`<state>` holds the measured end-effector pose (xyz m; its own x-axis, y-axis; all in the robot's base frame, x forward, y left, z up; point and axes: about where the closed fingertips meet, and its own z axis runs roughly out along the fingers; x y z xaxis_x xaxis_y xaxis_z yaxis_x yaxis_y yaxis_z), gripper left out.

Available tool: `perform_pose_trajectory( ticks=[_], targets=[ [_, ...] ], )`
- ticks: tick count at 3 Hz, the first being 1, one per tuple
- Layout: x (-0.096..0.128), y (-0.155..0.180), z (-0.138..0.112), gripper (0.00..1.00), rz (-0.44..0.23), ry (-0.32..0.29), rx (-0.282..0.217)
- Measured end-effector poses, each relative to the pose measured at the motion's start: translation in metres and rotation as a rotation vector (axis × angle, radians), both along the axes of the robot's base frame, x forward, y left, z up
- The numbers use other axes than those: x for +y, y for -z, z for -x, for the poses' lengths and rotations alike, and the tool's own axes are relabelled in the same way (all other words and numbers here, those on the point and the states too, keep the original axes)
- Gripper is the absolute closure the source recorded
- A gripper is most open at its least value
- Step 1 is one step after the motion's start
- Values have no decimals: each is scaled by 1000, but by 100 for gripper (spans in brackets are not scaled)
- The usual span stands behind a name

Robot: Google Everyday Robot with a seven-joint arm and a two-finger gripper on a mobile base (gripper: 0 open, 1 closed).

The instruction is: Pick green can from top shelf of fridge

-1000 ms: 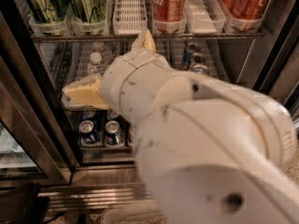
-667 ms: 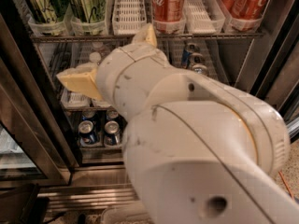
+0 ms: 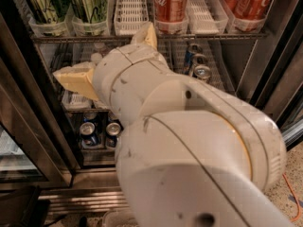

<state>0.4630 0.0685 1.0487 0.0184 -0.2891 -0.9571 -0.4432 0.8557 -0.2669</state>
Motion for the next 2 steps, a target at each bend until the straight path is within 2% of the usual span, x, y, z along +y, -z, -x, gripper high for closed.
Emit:
perform_pose_trajectory(
  ticks=[1, 2],
  targets=[
    [8, -6, -2, 0, -51, 13, -42],
    [15, -8, -3, 0, -64, 11, -64]
  ],
)
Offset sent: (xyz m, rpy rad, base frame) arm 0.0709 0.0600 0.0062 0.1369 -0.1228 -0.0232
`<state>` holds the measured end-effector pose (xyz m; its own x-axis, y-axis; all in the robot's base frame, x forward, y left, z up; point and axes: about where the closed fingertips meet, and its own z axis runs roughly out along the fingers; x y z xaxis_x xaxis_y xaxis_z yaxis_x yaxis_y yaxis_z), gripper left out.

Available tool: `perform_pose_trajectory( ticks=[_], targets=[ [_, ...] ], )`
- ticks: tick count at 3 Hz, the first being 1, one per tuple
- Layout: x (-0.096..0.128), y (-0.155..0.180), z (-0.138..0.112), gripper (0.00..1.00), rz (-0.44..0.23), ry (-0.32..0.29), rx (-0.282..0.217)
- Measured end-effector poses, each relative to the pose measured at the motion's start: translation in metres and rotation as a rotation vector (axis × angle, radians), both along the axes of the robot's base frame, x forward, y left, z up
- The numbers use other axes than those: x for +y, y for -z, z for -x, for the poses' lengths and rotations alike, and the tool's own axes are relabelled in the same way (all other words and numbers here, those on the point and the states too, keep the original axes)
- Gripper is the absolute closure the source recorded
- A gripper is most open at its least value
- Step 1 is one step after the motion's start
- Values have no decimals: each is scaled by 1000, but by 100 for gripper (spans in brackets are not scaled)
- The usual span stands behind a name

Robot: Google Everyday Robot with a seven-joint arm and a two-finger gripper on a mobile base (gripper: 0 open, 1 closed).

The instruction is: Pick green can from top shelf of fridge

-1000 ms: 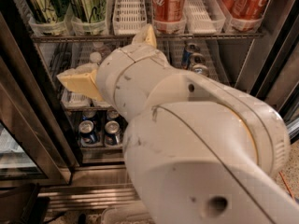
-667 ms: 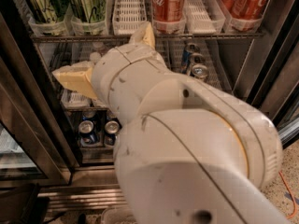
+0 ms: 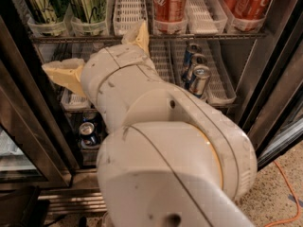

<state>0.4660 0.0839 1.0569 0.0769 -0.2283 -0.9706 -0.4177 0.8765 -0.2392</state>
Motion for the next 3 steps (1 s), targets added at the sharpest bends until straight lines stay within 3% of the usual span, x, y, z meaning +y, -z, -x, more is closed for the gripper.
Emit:
perform_pose_trajectory(
  ticks=[2, 3],
  targets=[
    [16, -1, -9, 0, -84, -34, -3],
    [6, -2, -22, 0, -115, -47, 8]
  ],
)
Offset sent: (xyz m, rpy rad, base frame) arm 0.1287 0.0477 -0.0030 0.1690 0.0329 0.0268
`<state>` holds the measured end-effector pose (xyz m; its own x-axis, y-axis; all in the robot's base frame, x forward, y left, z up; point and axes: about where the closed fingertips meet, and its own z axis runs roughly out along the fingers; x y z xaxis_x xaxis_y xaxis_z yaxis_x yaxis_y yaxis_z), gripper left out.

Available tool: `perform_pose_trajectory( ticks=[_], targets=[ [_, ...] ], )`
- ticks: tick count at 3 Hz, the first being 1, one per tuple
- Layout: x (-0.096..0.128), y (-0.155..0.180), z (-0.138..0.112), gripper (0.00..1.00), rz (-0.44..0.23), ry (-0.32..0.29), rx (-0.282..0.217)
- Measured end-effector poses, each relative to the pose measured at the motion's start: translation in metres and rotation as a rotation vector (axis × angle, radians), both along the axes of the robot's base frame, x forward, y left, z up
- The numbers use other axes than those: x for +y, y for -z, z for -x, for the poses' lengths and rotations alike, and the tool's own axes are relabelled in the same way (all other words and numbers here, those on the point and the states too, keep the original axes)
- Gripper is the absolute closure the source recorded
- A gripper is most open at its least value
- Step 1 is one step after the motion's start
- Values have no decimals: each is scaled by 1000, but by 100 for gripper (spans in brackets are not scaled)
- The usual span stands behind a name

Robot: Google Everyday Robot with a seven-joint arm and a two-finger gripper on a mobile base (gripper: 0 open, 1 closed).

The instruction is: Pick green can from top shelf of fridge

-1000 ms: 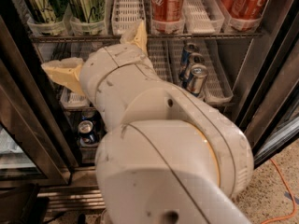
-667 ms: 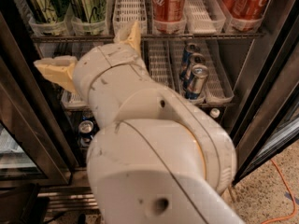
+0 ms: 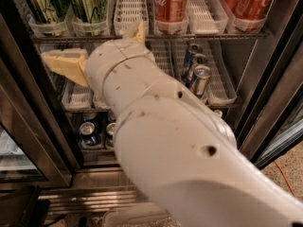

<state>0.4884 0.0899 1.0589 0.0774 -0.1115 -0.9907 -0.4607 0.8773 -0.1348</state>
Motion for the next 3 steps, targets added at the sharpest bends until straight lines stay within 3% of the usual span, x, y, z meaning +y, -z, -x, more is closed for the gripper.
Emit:
perform_pose_trajectory(
  ticks=[1, 2, 3],
  targets=[
    [3, -3, -19, 0, -9, -12, -30],
    [12, 2, -58, 0, -33, -18, -1],
    [12, 2, -58, 0, -33, -18, -1]
  ],
)
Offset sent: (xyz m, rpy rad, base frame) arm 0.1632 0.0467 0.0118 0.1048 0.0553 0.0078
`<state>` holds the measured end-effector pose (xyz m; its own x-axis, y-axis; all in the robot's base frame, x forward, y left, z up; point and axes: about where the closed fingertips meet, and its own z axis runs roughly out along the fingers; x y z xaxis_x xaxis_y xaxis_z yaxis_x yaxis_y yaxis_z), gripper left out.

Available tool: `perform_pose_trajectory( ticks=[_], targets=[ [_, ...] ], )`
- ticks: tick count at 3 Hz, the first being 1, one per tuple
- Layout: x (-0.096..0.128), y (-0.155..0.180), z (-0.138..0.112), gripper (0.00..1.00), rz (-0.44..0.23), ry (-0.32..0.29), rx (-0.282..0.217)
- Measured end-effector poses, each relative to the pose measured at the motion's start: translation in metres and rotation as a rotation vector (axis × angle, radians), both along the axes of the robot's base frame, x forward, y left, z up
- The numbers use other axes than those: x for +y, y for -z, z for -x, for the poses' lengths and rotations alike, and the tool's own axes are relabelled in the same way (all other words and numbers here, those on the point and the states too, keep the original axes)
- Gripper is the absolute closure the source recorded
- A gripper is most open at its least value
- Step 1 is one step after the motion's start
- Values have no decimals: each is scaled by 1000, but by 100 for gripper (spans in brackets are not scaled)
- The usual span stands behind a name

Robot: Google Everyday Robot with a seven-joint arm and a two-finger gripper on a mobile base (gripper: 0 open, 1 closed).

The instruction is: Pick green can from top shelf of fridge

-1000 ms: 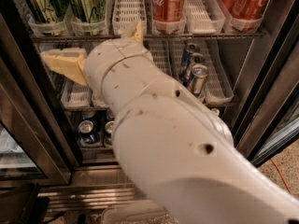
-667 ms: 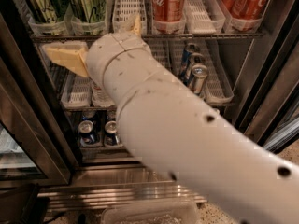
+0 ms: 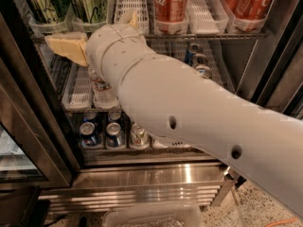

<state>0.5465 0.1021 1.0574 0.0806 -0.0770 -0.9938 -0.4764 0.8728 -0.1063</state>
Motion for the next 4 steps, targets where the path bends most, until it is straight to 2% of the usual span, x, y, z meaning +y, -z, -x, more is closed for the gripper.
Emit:
perform_pose_trajectory(
  ticks=[2, 4],
  targets=[
    [15, -3, 3, 0, 34, 9, -27],
    [20, -14, -10, 0, 101, 77, -99]
  ],
)
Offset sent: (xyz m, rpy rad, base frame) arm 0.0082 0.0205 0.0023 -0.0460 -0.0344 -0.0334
